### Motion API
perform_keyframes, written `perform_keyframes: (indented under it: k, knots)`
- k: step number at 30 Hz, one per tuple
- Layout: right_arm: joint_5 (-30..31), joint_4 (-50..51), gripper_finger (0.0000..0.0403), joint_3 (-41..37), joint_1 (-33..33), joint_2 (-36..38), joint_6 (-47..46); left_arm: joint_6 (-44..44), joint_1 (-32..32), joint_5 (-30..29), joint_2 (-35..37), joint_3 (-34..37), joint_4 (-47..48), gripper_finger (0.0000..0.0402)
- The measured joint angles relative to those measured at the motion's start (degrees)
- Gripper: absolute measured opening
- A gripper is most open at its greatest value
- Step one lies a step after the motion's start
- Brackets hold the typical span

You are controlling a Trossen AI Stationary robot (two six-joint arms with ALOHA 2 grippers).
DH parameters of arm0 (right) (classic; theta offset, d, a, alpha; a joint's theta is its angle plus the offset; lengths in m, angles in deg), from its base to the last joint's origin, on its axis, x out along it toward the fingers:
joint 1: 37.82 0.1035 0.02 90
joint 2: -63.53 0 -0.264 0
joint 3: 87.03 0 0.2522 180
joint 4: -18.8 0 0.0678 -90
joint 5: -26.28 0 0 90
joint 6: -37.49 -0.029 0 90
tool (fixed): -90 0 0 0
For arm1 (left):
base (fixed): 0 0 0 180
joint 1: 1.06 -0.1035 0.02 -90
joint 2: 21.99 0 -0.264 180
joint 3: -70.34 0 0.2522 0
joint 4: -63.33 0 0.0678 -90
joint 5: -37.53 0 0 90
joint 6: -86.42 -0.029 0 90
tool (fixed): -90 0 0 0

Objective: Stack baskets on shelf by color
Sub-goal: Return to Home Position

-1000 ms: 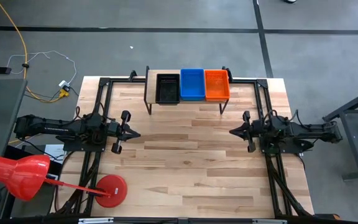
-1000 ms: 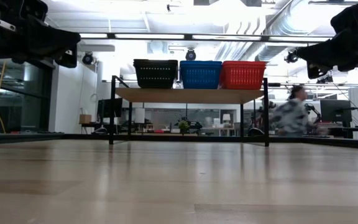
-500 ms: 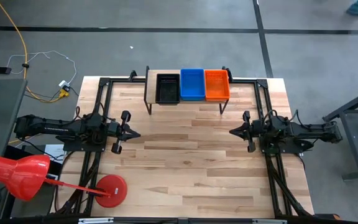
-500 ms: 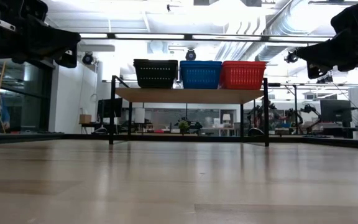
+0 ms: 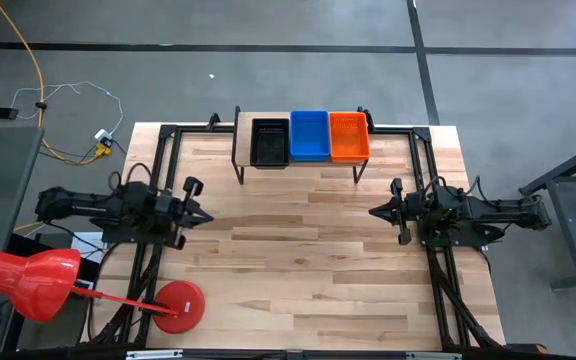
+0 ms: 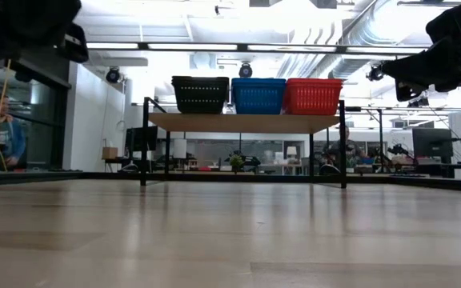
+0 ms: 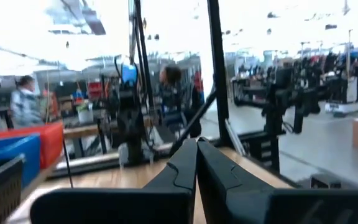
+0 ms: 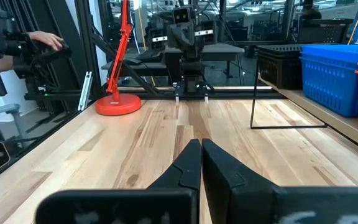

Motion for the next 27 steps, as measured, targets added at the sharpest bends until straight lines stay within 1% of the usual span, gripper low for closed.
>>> perform_keyframes:
  k: [7,11,27]
  knots:
    - [0.00,0.00,0.0002,0.02,0.00,0.00,0.00,0.00,0.88,0.01,7.41,0.00,0.07,0.0000]
    - [0.02,0.00,0.0002,0.02,0.00,-0.04,0.00,-0.01,1.78,0.11,7.39,0.06,-2.64,0.0000]
    - [0.00,0.00,0.0002,0.02,0.00,-0.02,0.00,0.00,2.24,0.04,7.15,0.02,-2.10,0.0000]
